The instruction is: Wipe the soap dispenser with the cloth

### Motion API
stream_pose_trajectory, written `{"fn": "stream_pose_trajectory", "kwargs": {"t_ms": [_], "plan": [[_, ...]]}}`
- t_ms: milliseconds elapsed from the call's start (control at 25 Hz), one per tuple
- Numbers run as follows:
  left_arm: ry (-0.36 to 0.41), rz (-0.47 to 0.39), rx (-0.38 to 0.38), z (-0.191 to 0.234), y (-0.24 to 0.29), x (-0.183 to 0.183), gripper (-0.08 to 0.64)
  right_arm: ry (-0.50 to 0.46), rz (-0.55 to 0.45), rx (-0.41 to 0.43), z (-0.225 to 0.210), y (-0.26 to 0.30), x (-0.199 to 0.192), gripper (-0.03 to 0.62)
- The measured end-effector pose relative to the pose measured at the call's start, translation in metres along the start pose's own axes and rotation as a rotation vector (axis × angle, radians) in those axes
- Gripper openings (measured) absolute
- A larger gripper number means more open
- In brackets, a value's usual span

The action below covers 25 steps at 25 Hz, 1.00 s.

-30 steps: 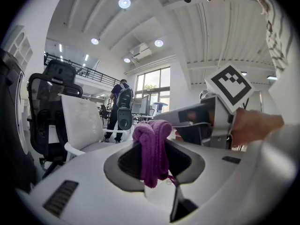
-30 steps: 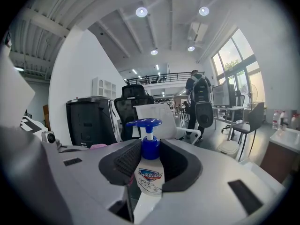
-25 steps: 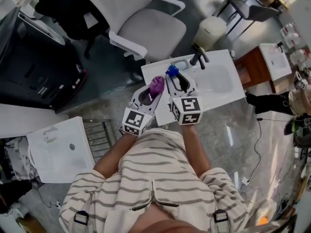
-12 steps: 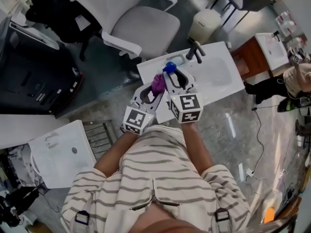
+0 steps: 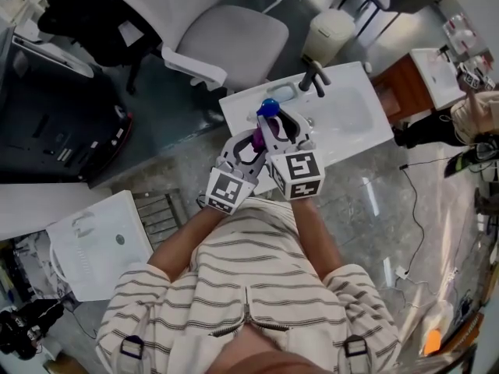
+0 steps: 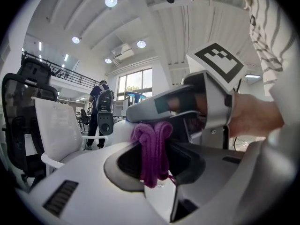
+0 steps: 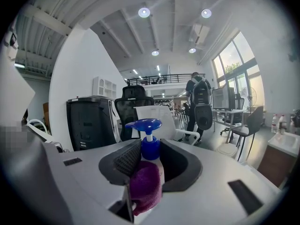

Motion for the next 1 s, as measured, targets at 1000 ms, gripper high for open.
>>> {"fn": "stream_pose_trajectory", "kwargs": {"t_ms": [1000], "plan": [[-0.03,0.067,-0.055,0.003,0.022,-0.025,0.117,0.031,-0.01,0.003,0.003,-0.013,0.0,0.133]]}}
Point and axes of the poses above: the fingertips, and each gripper's own axes: y forward along the fingers, z to its left, x out of its top, the point moved 10 cm from there along -y, backward along the fingers, and after that the axes turned 2 degrees about -x, right-handed, at the moved point
